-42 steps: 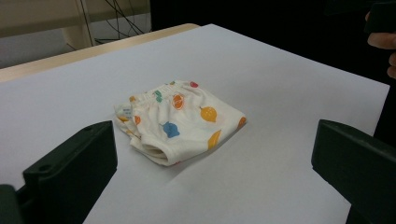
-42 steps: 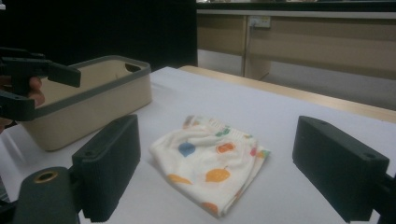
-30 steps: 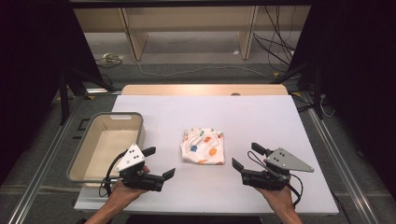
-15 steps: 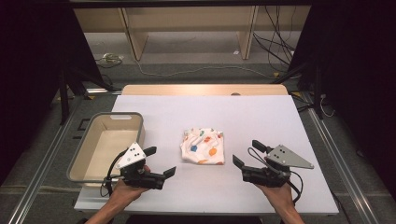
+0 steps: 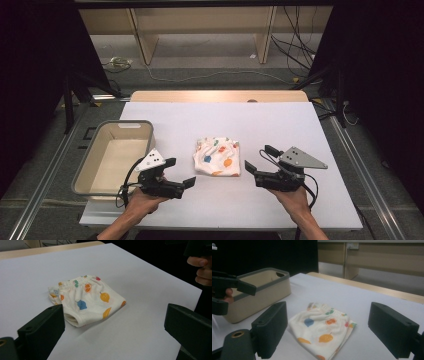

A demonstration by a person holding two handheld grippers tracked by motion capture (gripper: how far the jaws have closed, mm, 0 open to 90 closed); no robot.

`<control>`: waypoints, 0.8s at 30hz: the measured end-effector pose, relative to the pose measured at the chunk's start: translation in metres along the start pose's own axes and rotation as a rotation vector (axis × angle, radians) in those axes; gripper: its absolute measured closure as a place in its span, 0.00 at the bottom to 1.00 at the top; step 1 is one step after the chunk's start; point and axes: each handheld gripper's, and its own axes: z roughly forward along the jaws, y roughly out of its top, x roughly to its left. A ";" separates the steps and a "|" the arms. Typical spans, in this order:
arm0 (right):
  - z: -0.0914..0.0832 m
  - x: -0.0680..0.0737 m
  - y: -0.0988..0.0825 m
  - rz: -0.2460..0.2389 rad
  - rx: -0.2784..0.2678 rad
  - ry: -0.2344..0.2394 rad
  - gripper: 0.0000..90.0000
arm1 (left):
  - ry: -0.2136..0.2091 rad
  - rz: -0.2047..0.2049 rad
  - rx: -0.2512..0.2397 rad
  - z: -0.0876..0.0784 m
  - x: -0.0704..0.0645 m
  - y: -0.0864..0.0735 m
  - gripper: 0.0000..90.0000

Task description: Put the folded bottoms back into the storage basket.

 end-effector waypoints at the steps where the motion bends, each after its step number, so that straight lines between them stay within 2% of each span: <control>1: 0.002 -0.002 0.001 0.006 0.012 0.003 0.18 | -0.003 -0.009 0.006 0.002 0.000 0.000 0.04; 7: 0.017 -0.012 0.004 0.031 0.075 0.022 0.20 | -0.008 -0.078 0.053 0.012 0.002 0.001 0.05; 14: 0.032 -0.022 0.007 0.058 0.109 0.025 0.20 | 0.007 -0.113 0.107 0.020 0.005 0.001 0.06; 17: 0.042 -0.028 0.007 0.075 0.153 0.018 0.20 | 0.025 -0.119 0.131 0.025 0.006 0.001 0.06; 19: 0.044 -0.030 0.007 0.078 0.160 0.016 0.20 | 0.032 -0.130 0.142 0.028 0.007 0.001 0.06; 20: 0.049 -0.033 0.007 0.092 0.174 0.021 0.20 | 0.045 -0.159 0.157 0.032 0.008 0.002 0.07; 24: 0.059 -0.039 0.007 0.119 0.207 0.032 0.19 | 0.049 -0.223 0.182 0.039 0.012 0.002 0.08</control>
